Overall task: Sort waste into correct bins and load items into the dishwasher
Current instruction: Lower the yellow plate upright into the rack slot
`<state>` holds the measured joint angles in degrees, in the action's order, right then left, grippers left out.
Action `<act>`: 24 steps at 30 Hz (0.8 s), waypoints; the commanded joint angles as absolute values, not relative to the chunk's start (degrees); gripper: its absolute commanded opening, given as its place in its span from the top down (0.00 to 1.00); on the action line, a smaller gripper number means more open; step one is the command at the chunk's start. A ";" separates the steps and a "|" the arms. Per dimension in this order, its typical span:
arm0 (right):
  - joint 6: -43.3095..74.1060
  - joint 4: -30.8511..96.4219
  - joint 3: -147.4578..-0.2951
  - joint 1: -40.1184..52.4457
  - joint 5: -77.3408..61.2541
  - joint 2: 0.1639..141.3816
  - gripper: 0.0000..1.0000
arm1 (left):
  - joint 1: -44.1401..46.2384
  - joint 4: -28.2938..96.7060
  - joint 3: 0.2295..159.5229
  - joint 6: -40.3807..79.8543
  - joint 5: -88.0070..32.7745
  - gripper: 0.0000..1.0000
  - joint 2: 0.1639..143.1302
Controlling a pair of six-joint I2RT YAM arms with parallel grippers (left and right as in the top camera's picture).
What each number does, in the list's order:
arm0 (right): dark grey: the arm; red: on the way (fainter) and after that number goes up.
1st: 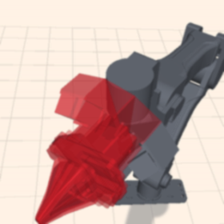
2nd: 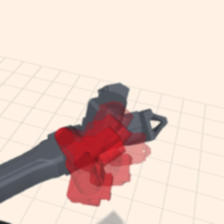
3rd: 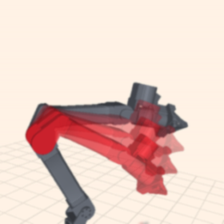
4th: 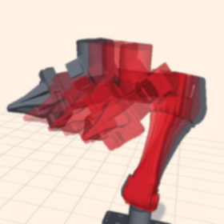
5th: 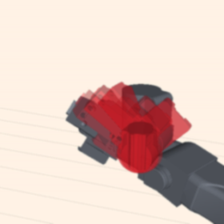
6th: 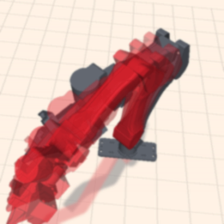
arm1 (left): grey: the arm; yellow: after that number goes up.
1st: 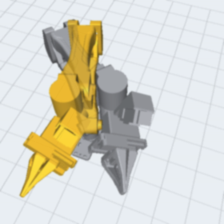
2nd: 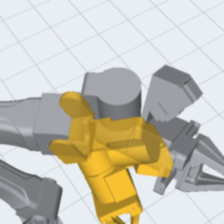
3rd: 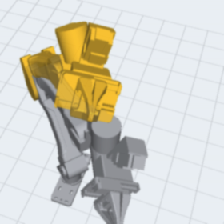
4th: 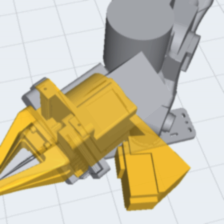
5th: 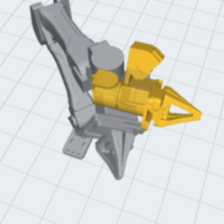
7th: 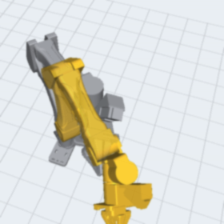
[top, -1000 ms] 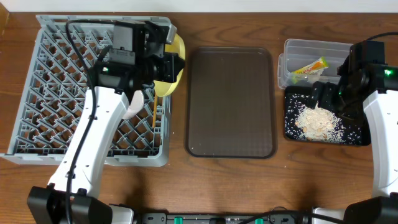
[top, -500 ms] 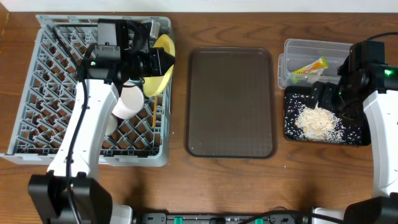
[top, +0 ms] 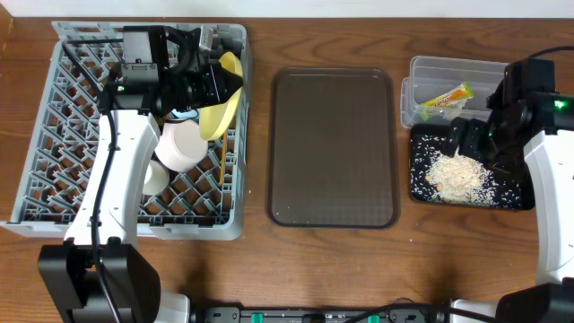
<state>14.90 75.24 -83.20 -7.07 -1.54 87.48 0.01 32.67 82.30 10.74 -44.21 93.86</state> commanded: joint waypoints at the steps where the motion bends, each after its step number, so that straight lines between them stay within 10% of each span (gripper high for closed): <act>1: 15.84 75.31 -83.46 -7.44 -1.78 86.89 0.01 | -0.21 31.73 82.85 11.33 -48.07 0.92 94.30; 24: 15.86 75.31 -83.46 -7.44 -1.78 86.89 0.01 | -0.21 30.98 79.13 15.11 -34.06 0.92 94.32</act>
